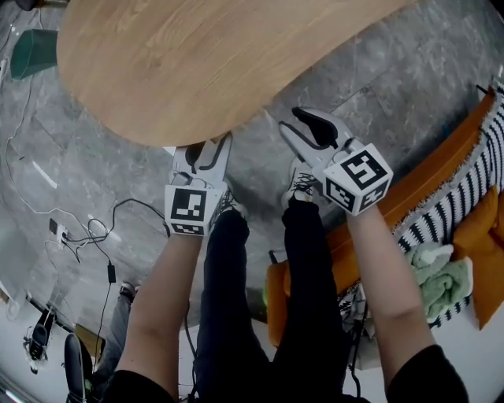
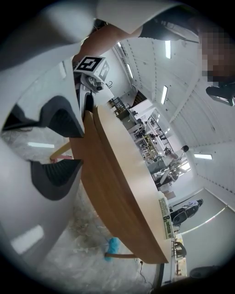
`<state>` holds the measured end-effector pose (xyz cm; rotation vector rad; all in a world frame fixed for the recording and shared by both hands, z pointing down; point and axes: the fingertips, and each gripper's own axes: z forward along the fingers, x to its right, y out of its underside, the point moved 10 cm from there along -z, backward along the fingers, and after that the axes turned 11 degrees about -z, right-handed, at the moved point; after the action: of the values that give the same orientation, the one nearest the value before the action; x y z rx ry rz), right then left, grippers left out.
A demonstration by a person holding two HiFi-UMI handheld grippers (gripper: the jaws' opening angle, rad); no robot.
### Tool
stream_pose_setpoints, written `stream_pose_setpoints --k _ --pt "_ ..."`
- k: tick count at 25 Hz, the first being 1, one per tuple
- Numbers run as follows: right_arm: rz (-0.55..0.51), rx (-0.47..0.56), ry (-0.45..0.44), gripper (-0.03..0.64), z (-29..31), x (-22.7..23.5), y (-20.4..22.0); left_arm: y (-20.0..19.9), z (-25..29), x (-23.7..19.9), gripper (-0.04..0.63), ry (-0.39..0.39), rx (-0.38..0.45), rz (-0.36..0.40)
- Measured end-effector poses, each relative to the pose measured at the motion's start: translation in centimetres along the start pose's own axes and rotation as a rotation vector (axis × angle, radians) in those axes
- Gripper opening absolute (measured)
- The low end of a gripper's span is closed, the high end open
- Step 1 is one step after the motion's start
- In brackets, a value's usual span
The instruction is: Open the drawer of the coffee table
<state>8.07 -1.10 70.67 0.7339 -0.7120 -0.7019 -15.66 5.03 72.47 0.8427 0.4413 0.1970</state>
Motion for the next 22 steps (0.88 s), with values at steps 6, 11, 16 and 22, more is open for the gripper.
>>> stream_pose_setpoints --k 6,11,16,22 --pt "0.013 -0.004 0.009 0.133 -0.3 0.4 0.6 0.5 -0.2 0.7 0.118 0.000 0.014 -0.033" --pt "0.018 -0.008 0.014 0.133 -0.5 0.8 1.4 0.9 -0.2 1.1 0.118 0.042 0.020 -0.039" --pt "0.033 0.000 0.020 0.133 -0.7 0.9 1.9 2.1 -1.1 2.7 0.115 0.117 -0.001 -0.025" --pt "0.024 -0.023 0.028 0.133 -1.7 0.7 3.2 3.6 -1.4 5.4 0.117 0.169 -0.045 -0.044"
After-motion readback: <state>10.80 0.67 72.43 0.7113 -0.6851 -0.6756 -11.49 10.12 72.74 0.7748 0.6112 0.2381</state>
